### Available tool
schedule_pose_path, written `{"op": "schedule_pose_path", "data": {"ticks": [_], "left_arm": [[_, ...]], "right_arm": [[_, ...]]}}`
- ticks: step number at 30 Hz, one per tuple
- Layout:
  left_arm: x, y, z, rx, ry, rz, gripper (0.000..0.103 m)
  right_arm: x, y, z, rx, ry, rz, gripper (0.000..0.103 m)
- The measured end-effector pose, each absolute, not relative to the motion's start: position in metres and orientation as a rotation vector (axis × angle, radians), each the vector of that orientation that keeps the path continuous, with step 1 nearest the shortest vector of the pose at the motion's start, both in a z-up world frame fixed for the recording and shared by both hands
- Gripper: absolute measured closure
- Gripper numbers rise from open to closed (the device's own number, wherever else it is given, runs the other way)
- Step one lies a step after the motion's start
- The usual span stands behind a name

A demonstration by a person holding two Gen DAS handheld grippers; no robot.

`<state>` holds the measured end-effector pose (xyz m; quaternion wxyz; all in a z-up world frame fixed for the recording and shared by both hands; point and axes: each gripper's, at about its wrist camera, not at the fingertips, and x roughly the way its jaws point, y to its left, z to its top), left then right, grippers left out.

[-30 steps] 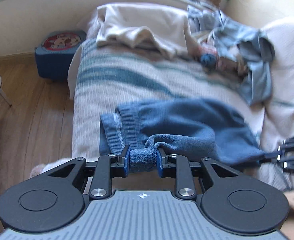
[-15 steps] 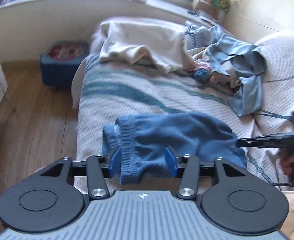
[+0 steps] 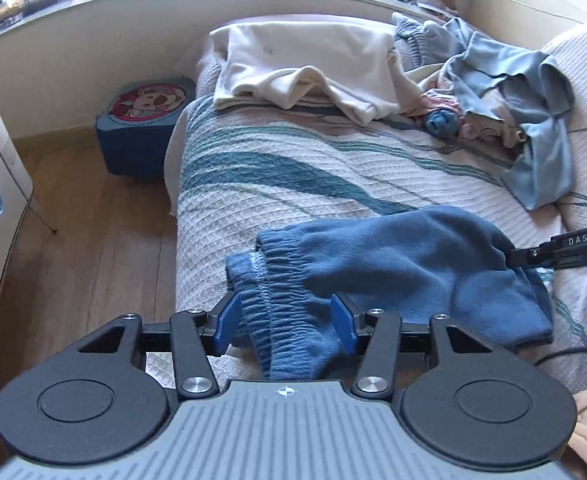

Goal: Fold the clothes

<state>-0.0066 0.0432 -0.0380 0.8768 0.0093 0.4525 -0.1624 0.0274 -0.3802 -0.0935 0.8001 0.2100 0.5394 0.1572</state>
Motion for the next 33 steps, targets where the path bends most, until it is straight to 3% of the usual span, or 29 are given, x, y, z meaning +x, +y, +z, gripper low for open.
{"op": "schedule_pose_path", "data": {"ticks": [3, 10, 15, 17, 20, 23, 27, 33], "left_arm": [[-0.004, 0.052, -0.042, -0.038, 0.959, -0.339, 0.055], [0.006, 0.052, -0.046, -0.061, 0.963, -0.340, 0.052], [0.015, 0.043, -0.065, 0.002, 0.981, -0.313, 0.049], [0.017, 0.045, -0.067, -0.004, 0.981, -0.298, 0.040], [0.018, 0.052, -0.064, -0.038, 0.978, -0.281, 0.040], [0.019, 0.056, -0.052, -0.066, 0.958, -0.305, 0.039], [0.024, 0.054, -0.049, -0.106, 0.960, -0.373, 0.034], [0.034, 0.049, -0.079, -0.121, 1.044, -0.363, 0.034]], "right_arm": [[0.022, -0.379, -0.088, 0.424, 1.118, 0.332, 0.096], [-0.010, -0.400, -0.041, 0.360, 1.033, 0.287, 0.098], [0.003, -0.387, -0.068, 0.301, 1.034, 0.248, 0.097], [0.010, -0.382, -0.082, 0.275, 1.070, 0.224, 0.091], [0.013, -0.380, -0.083, 0.229, 1.077, 0.227, 0.090], [0.007, -0.392, -0.066, 0.240, 1.078, 0.249, 0.082], [-0.005, -0.410, -0.046, 0.271, 1.082, 0.278, 0.049], [-0.011, -0.404, -0.074, 0.325, 1.132, 0.304, 0.049]]}}
